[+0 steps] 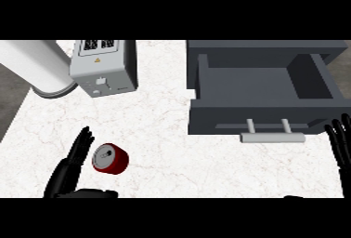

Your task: Pick up the can, place it into the drawer and close the drawer

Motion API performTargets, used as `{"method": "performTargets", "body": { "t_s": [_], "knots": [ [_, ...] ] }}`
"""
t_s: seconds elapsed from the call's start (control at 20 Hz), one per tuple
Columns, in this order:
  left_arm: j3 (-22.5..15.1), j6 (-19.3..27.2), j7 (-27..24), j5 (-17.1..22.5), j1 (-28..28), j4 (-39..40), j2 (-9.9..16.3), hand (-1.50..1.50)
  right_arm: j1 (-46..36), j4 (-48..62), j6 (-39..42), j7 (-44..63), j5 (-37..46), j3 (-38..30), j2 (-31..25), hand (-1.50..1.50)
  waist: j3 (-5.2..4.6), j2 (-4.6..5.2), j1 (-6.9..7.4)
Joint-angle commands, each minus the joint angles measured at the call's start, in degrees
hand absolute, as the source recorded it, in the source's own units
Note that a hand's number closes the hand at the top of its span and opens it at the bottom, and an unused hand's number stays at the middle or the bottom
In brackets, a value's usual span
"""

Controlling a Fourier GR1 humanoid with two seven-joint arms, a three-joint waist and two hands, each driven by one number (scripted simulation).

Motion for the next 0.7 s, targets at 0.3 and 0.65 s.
{"method": "performTargets", "body": {
  "t_s": [0.3,0.65],
  "knots": [
    [3.67,-1.83,-0.41,1.81,-2.00,4.81,2.37,-1.50,4.95,0.96,1.35,-7.12,1.24,0.74,1.74,-1.50,0.01,-0.02,-0.06],
    [3.71,-0.26,-7.75,-0.10,-8.60,17.36,0.68,-1.50,-0.62,-8.27,0.34,8.52,-1.92,-0.49,-0.51,-1.50,-0.02,0.00,-0.10]
  ]
}}
